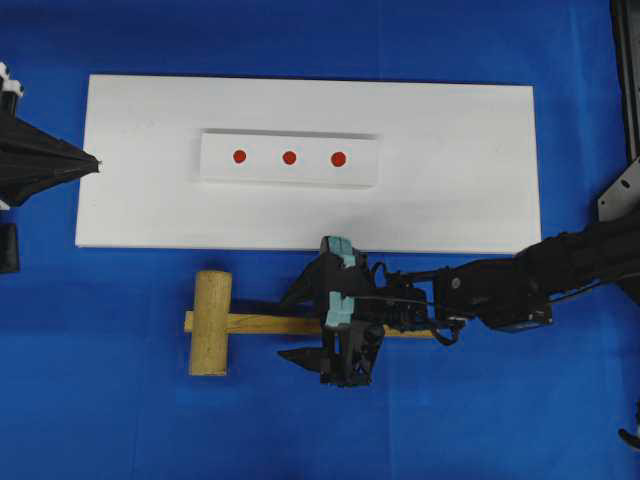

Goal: Hit the mark with a hammer.
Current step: 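Close the right gripper on the mallet handle and lift it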

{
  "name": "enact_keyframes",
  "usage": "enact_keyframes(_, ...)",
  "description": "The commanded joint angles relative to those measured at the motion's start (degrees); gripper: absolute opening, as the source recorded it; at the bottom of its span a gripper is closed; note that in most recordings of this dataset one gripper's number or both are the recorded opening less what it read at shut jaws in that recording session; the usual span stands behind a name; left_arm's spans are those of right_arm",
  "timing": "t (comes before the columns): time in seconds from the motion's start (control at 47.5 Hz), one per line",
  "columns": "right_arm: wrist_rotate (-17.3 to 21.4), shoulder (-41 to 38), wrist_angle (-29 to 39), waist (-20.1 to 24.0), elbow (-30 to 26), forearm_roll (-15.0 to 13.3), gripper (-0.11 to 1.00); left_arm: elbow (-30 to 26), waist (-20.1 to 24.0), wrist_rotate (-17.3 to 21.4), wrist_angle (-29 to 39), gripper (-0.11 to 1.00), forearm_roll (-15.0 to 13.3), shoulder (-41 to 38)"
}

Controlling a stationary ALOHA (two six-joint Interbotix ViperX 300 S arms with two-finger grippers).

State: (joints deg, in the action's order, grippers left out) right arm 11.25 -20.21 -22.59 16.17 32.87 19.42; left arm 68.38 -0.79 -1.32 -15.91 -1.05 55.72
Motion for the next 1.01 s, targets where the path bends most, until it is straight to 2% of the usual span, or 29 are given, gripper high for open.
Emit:
enact_keyframes(0.0, -0.1, 0.1, -0.4, 0.5, -1.1, 0.7, 0.9, -0.5, 0.1, -0.1, -0.3, 0.0, -0.1, 0.0)
enact_keyframes(0.189, -0.4, 0.0, -0.4, 0.8, -0.8, 1.3, 0.87, -0.4, 0.1, -0.1, -0.3, 0.0, -0.1, 0.0)
enact_keyframes(0.273, -1.0, 0.0, -0.4, 1.1, -0.8, 1.1, 0.79, -0.4, 0.1, -0.1, 0.0, 0.0, -0.1, 0.0)
enact_keyframes(0.316, -1.3, 0.0, -0.2, 1.1, -0.7, 1.1, 0.71, -0.4, 0.1, -0.1, 0.1, 0.0, -0.1, 0.0)
enact_keyframes(0.463, -2.5, 0.0, 0.6, 1.1, -0.8, 1.2, 0.27, -0.4, 0.1, -0.1, 0.2, 0.0, -0.1, 0.0)
enact_keyframes(0.547, -3.1, 0.3, 0.6, 0.9, -0.9, 1.1, 0.1, -0.4, 0.2, -0.1, 0.2, 0.0, -0.1, 0.1)
enact_keyframes(0.694, -3.2, 2.5, 0.7, 0.4, -0.3, 1.2, 0.09, -0.4, 0.1, -0.1, 0.2, 0.0, -0.1, 0.1)
enact_keyframes(0.989, -4.0, 13.0, 1.8, -0.5, 3.1, 1.2, 0.09, -0.5, 0.1, -0.1, 0.2, 0.0, -0.1, 0.1)
